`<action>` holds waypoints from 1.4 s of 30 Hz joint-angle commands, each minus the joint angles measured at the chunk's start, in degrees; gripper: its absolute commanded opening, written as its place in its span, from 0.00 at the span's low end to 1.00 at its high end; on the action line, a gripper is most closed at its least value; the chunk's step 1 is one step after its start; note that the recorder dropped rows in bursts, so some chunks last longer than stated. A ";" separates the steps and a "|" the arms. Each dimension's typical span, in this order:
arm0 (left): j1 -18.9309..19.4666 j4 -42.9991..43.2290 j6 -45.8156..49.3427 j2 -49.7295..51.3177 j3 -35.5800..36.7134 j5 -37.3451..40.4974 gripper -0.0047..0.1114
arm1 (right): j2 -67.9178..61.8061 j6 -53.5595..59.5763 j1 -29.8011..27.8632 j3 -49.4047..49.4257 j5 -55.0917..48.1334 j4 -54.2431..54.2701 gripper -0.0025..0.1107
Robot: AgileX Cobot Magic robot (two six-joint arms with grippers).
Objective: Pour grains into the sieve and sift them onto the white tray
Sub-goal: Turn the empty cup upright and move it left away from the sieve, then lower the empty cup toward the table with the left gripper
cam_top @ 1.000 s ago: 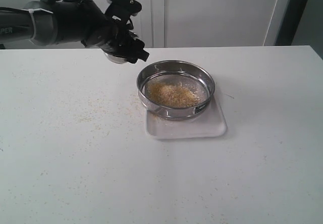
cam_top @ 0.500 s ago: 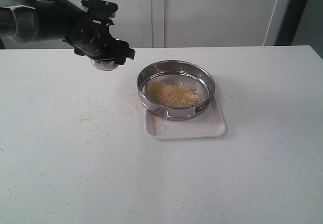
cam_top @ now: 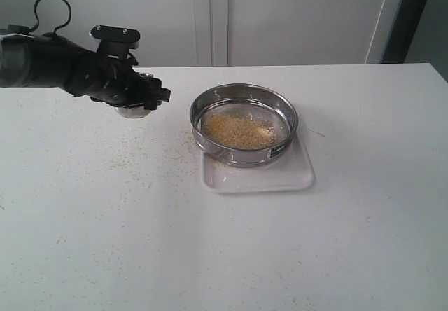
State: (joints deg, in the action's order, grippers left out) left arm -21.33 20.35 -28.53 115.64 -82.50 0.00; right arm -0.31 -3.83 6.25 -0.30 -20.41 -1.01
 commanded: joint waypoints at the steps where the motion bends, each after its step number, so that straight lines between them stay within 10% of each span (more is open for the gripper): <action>1: 1.61 -0.63 -0.16 -1.89 4.64 -8.26 0.04 | 0.31 0.10 -0.62 0.30 0.88 0.05 0.02; 22: 7.71 -5.94 5.04 -2.95 22.08 -40.47 0.04 | 0.31 0.10 -0.62 0.30 0.88 0.05 0.02; 42: 7.71 -9.82 12.28 5.71 22.79 -54.38 0.04 | 0.31 0.10 -0.62 0.30 0.88 0.05 0.02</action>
State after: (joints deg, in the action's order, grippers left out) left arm -13.79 11.39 -17.06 120.71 -60.08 -52.73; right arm -0.31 -3.83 6.25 -0.30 -20.41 -1.01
